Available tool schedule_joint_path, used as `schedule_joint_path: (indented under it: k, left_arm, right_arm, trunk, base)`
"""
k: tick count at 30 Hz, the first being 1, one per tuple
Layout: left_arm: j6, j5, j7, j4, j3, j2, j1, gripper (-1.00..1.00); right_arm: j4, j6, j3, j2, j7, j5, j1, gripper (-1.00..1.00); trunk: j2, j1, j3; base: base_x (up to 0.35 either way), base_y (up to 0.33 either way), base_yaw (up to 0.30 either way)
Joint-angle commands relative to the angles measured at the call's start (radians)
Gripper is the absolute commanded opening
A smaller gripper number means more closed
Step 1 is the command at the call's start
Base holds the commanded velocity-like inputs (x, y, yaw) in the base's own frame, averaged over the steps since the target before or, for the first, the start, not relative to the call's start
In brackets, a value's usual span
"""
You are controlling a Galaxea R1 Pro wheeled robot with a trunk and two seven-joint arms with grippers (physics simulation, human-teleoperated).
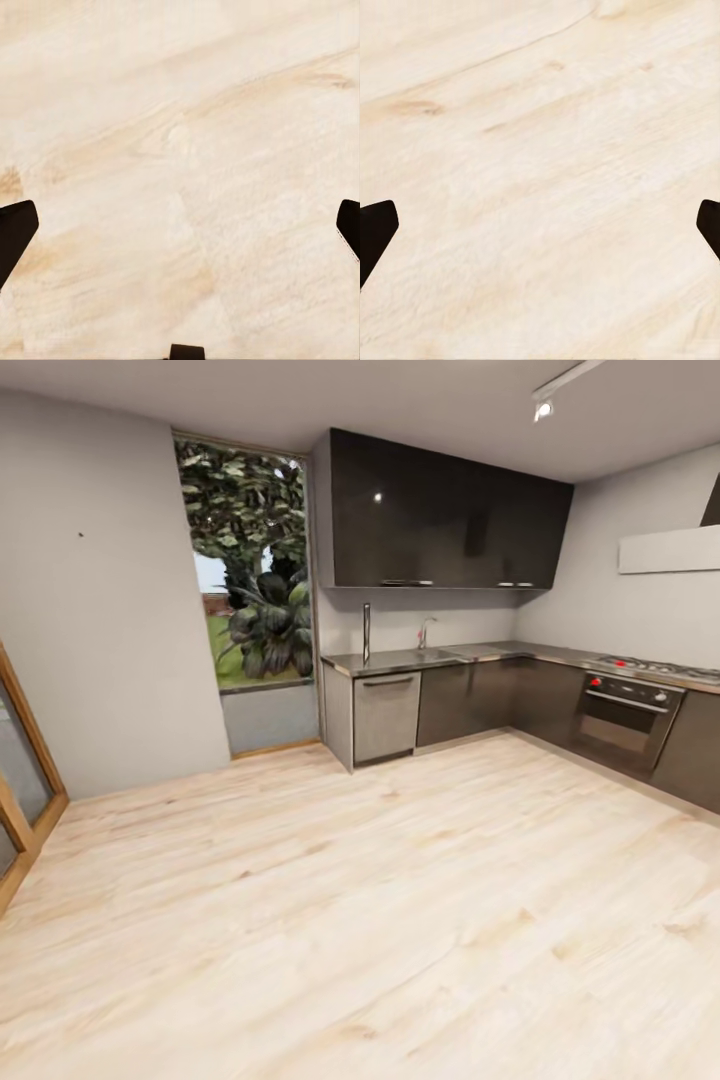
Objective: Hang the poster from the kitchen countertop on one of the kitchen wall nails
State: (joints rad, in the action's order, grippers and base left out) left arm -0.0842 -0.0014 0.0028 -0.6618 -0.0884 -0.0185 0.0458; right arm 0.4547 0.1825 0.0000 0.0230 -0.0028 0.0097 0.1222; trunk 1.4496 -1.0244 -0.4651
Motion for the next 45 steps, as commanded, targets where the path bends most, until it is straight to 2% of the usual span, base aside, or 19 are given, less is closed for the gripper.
schedule_joint_path:
  k: [1, 45]
  left_arm:
    - [-0.002, 0.000, 0.000, -0.001, -0.001, 0.000, 0.000, 1.00]
    - [-0.002, 0.000, 0.000, -0.001, -0.001, 0.000, 0.000, 1.00]
  right_arm:
    - [-0.001, 0.003, 0.000, 0.000, 0.000, 0.001, 0.001, 1.00]
    - [-0.001, 0.003, 0.003, 0.000, 0.000, 0.001, 0.001, 1.00]
  trunk:
    - [0.000, -0.001, -0.001]
    - [0.000, -0.001, -0.001]
  base:
    - [0.335, 0.000, 0.000]
    - [0.335, 0.000, 0.000]
